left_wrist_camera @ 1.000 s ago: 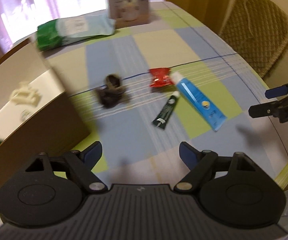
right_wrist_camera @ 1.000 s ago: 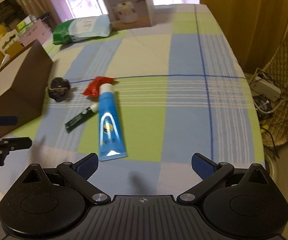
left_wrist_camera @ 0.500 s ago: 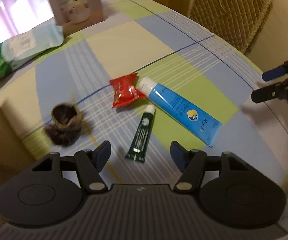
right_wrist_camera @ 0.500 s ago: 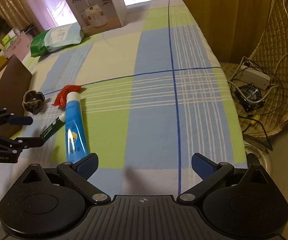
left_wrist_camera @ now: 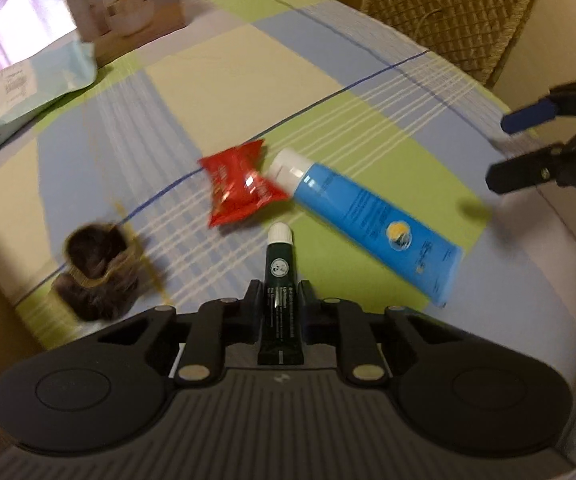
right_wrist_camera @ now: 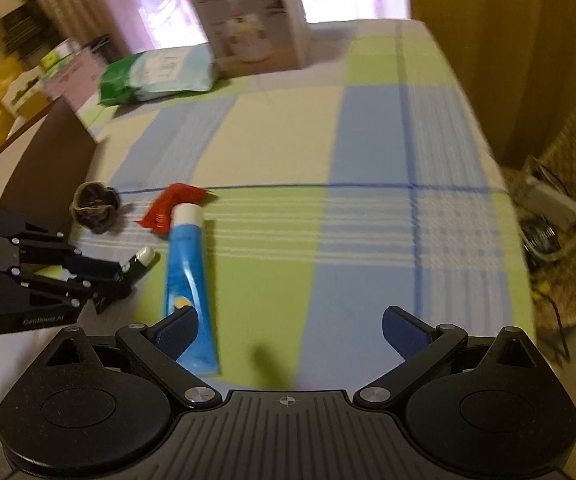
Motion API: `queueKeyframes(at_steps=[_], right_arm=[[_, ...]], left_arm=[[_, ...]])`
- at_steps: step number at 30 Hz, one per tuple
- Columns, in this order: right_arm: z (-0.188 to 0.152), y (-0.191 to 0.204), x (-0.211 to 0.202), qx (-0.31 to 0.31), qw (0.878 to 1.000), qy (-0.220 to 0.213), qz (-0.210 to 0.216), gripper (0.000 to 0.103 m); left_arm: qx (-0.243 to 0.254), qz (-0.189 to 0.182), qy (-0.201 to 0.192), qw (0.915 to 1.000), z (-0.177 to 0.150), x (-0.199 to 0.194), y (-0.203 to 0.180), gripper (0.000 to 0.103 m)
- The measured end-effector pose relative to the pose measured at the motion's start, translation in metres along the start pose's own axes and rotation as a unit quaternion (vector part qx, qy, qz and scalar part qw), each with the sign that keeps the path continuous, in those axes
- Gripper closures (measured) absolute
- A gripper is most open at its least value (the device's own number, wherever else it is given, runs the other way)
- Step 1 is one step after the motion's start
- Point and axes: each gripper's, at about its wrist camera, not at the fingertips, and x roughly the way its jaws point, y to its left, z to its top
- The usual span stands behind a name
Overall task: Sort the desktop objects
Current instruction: 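Grasp the dark green tube with the left tool while the right tool grasps the blue tube, then carry the green tube and blue tube over the brown box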
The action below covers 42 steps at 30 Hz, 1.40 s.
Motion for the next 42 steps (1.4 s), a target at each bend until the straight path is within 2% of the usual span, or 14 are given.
queueKeyframes(at_steps=[2,3,4,5,9,11,13,14,18,19,20,26,33,42], right_arm=[[0.005,0.012,0.008,-0.023,1.000,-0.001,0.011,0.000],[0.007,0.018,0.013,-0.035,0.999,-0.002,0.015,0.004],[0.010,0.024,0.018,-0.045,0.999,-0.001,0.020,0.019],[0.013,0.029,0.025,-0.049,0.998,0.000,0.026,0.023],[0.027,0.050,0.049,-0.064,0.997,0.001,0.043,0.023],[0.032,0.060,0.060,-0.077,0.996,0.003,0.036,0.023],[0.034,0.067,0.070,-0.089,0.996,0.011,0.024,0.044],[0.034,0.070,0.076,-0.093,0.995,0.017,0.017,0.047],[0.028,0.076,0.086,-0.114,0.993,0.020,-0.003,0.049],[0.025,0.078,0.086,-0.127,0.992,0.018,-0.007,0.064],[0.023,0.080,0.085,-0.139,0.990,0.018,-0.008,0.069],[0.007,0.080,0.069,-0.117,0.992,0.047,0.014,0.070],[-0.005,0.085,0.033,-0.071,0.994,0.058,0.065,0.070],[0.009,0.136,0.004,-0.106,0.986,0.045,0.122,0.070]], left_arm=[[-0.018,0.006,0.005,0.9998,-0.012,-0.007,0.005,0.089],[-0.028,0.009,0.008,0.9995,-0.018,-0.010,0.007,0.089],[-0.037,0.013,0.011,0.9992,-0.025,-0.014,0.009,0.089],[-0.047,0.017,0.014,0.9987,-0.032,-0.018,0.011,0.089],[-0.084,0.034,0.021,0.9957,-0.051,-0.030,0.020,0.087],[-0.103,0.040,0.019,0.9936,-0.055,-0.032,0.026,0.085],[-0.116,0.044,0.014,0.9922,-0.056,-0.033,0.030,0.085],[-0.118,0.044,0.012,0.9919,-0.056,-0.033,0.030,0.085],[-0.116,0.040,0.009,0.9924,-0.058,-0.035,0.027,0.085],[-0.116,0.039,0.009,0.9925,-0.059,-0.035,0.026,0.088],[-0.116,0.038,0.008,0.9925,-0.059,-0.036,0.026,0.089],[-0.120,0.034,0.009,0.9922,-0.067,-0.041,0.022,0.090],[-0.141,0.046,-0.006,0.9889,-0.090,-0.084,0.023,0.090],[-0.176,0.087,-0.049,0.9793,-0.116,-0.158,0.044,0.090]])
